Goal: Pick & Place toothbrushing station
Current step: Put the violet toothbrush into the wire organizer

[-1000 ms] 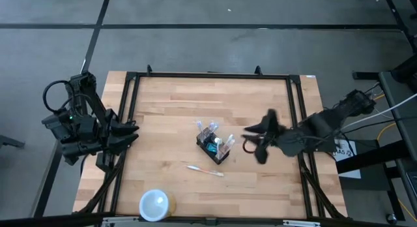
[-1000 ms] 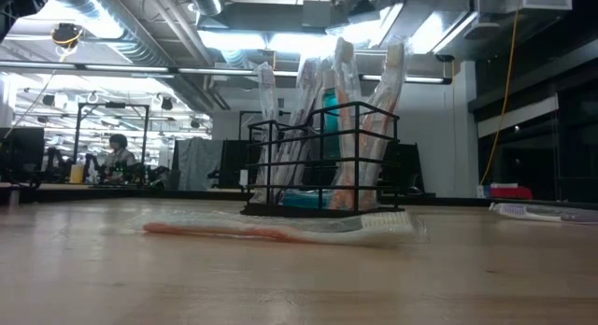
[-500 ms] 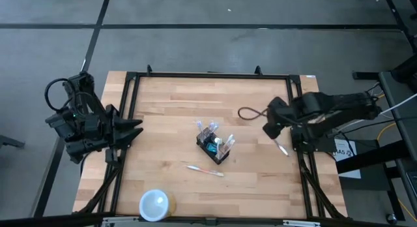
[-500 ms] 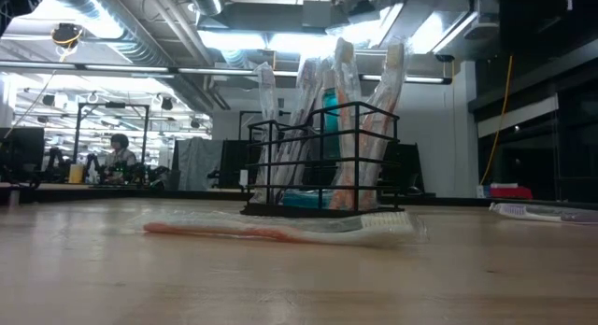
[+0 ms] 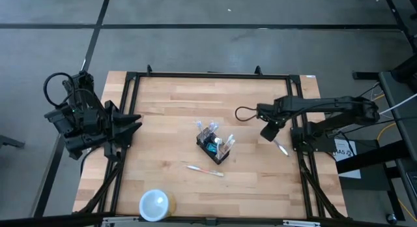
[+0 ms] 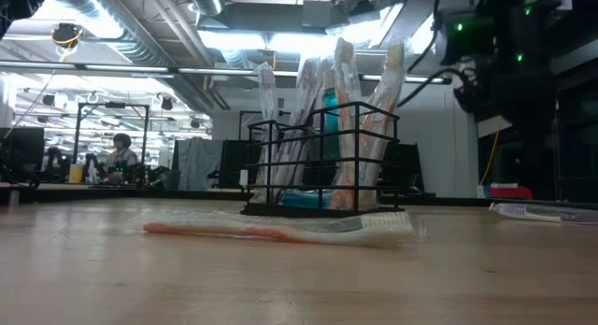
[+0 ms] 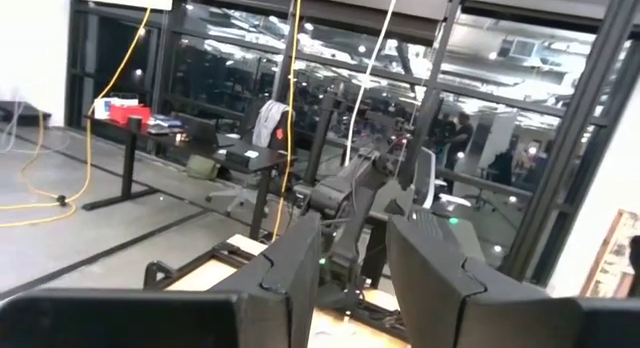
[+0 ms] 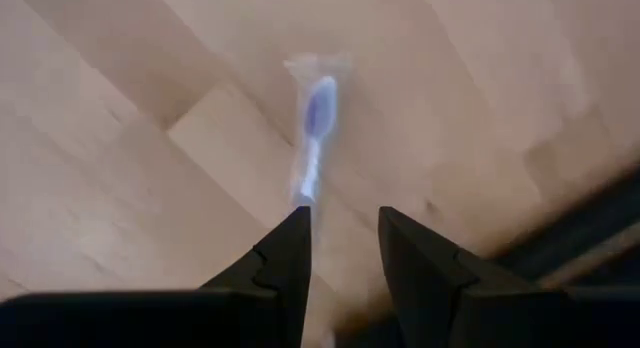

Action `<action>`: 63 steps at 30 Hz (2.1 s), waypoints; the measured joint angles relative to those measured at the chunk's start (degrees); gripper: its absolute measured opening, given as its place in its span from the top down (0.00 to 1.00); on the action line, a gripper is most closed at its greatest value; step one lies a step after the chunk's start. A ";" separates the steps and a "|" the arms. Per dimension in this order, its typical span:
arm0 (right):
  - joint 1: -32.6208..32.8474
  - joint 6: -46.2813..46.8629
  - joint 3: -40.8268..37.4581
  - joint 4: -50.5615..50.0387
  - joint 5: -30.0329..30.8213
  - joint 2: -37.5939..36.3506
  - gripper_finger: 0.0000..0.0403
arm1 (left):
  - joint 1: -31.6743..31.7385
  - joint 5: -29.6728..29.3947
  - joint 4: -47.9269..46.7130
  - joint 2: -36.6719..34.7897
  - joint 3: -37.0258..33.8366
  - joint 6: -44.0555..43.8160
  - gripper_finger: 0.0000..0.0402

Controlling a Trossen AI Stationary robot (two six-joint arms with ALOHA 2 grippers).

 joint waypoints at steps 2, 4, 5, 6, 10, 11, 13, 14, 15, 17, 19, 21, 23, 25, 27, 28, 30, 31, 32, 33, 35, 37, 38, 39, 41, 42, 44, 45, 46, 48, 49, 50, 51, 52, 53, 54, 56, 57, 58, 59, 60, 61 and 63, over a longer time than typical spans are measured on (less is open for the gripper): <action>-1.18 -0.99 -1.86 3.91 -1.93 0.00 0.70 | 0.41 -0.43 -0.02 -0.04 0.00 0.00 0.72; -2.00 -1.61 -3.00 6.97 -2.49 0.00 0.70 | 1.08 -0.73 -0.02 -0.11 0.00 -0.05 0.72; -2.30 -2.29 -3.42 8.03 -2.43 0.01 0.70 | 1.38 -0.77 -0.02 -0.17 0.00 -0.07 0.72; -2.61 -2.76 -3.76 9.18 -2.43 0.17 0.70 | 1.58 -0.81 0.01 -0.26 0.00 -0.09 0.72; -4.39 -5.54 -4.37 12.25 -2.43 2.33 0.70 | 2.65 -0.79 0.00 -0.45 0.00 -0.15 0.72; -4.94 -6.27 -4.56 12.66 -2.45 3.25 0.70 | 2.91 -0.78 -0.03 -0.50 0.00 -0.15 0.72; -6.05 -7.67 -4.83 13.13 -3.00 5.22 0.70 | 3.28 -0.57 -0.01 -0.69 0.00 -0.37 0.72; -6.53 -8.26 -5.14 13.76 -3.55 6.30 0.70 | 3.33 -0.30 0.03 -0.79 0.00 -0.47 0.72; -6.91 -8.67 -5.43 14.08 -4.11 7.25 0.70 | 3.34 -0.17 0.01 -0.87 0.00 -0.55 0.72; -7.37 -9.25 -6.17 15.59 -5.41 8.85 0.70 | 3.34 -0.10 0.01 -0.89 0.00 -0.82 0.72; -7.40 -9.39 -6.63 17.97 -6.70 9.97 0.70 | 3.34 -0.07 0.01 -0.89 0.00 -1.12 0.72; -7.36 -9.42 -6.77 19.46 -6.79 10.84 0.70 | 3.34 -0.05 0.01 -0.89 0.00 -1.30 0.72; -7.38 -9.42 -6.77 21.54 -6.89 11.42 0.70 | 3.34 -0.04 0.01 -0.89 0.00 -1.61 0.72; -7.40 -9.31 -6.77 23.01 -6.89 11.84 0.70 | 3.34 0.02 -0.02 -0.89 0.00 -1.66 0.72; -7.36 -9.19 -6.77 24.27 -6.89 12.05 0.70 | 3.34 0.02 0.00 -0.89 0.00 -1.68 0.72; -7.36 -9.10 -6.77 24.86 -6.85 12.07 0.71 | 3.34 0.02 -0.02 -0.91 0.00 -1.68 0.72; -7.38 -8.74 -6.77 25.64 -5.74 12.07 0.73 | 3.34 0.04 -0.02 -0.89 0.00 -1.68 0.72; -7.38 -8.72 -6.77 26.08 -5.44 12.07 0.76 | 3.34 0.04 -0.02 -0.89 0.00 -1.68 0.72; -7.38 -8.73 -6.77 26.69 -5.38 12.07 0.80 | 3.34 0.04 -0.02 -0.89 0.00 -1.68 0.72; -7.37 -8.72 -6.77 27.40 -5.39 12.07 0.85 | 3.34 0.04 -0.02 -0.89 0.00 -1.68 0.72; -7.06 -8.74 -6.77 29.43 -5.68 11.97 0.95 | 3.31 0.06 -0.02 -0.90 0.00 -1.68 0.72; -6.29 -7.50 -6.59 31.06 -5.63 11.49 0.97 | 3.12 0.06 -0.02 -0.91 0.00 -1.68 0.72; -5.76 -6.70 -6.21 31.09 -5.38 11.23 0.98 | 3.03 0.06 -0.02 -0.91 0.00 -1.71 0.72; -5.05 -6.46 -5.70 31.03 -4.95 10.77 0.98 | 2.85 0.06 -0.04 -0.91 0.00 -1.77 0.72; -3.16 -4.91 -4.15 30.99 -3.14 9.16 0.99 | 2.54 0.06 -0.04 -0.91 0.00 -1.96 0.72; -2.08 -3.81 -3.10 31.00 -2.11 7.94 0.99 | 2.37 0.06 -0.04 -0.91 0.00 -2.01 0.72; 0.82 -0.91 -0.58 31.01 1.28 4.71 0.99 | 2.16 0.05 -0.04 -0.91 0.00 -2.10 0.72; 2.48 0.86 0.89 31.10 3.90 2.86 0.99 | 2.05 0.03 -0.04 -0.89 0.00 -2.08 0.72; 4.25 2.67 2.32 31.14 6.77 0.85 0.99 | 1.94 -0.04 -0.04 -0.89 0.00 -2.04 0.72; 7.99 6.26 5.45 31.38 13.17 -3.04 1.00 | 1.88 -0.06 -0.05 -0.89 0.00 -1.63 0.72; 9.93 7.97 6.83 31.14 16.56 -4.75 1.00 | 1.88 -0.07 -0.05 -0.89 0.00 -1.38 0.72; 11.98 9.60 8.16 30.47 20.05 -6.31 1.00 | 1.88 -0.09 -0.04 -0.89 0.00 -1.18 0.72; 13.99 11.17 9.26 29.90 23.46 -7.57 1.00 | 1.88 -0.11 -0.04 -0.89 0.00 -0.83 0.72; 16.19 12.89 10.32 29.76 26.85 -8.63 1.00 | 1.88 -0.11 -0.04 -0.89 0.00 -0.45 0.72; 18.48 14.02 11.31 30.25 30.02 -9.40 1.00 | 1.88 -0.13 -0.04 -0.89 0.00 -0.11 0.72; 20.92 14.29 12.23 31.96 33.44 -9.88 1.00 | 1.88 -0.13 -0.04 -0.89 0.00 0.14 0.72; 26.28 12.24 13.69 38.89 39.76 -9.88 1.00 | 1.88 -0.13 -0.06 -0.89 0.00 0.37 0.72; 28.98 9.76 13.92 43.63 42.96 -9.80 1.00 | 1.88 -0.13 -0.04 -0.89 0.00 0.40 0.72; 31.45 6.71 13.97 48.94 46.16 -9.33 1.00 | 1.88 -0.13 -0.04 -0.91 0.00 0.45 0.72; 33.54 3.37 14.10 54.37 48.63 -8.43 1.00 | 1.84 -0.13 -0.05 -0.91 0.00 0.47 0.72; 35.19 0.24 14.14 58.85 50.38 -7.44 1.00 | 1.70 -0.13 -0.06 -0.89 0.00 0.47 0.72; 36.67 -2.58 14.09 61.99 51.60 -6.30 1.00 | 1.52 -0.11 -0.06 -0.91 0.00 0.46 0.72; 38.68 -5.79 14.06 67.57 52.31 -3.58 1.00 | 0.89 -0.09 -0.06 -0.91 0.00 0.46 0.72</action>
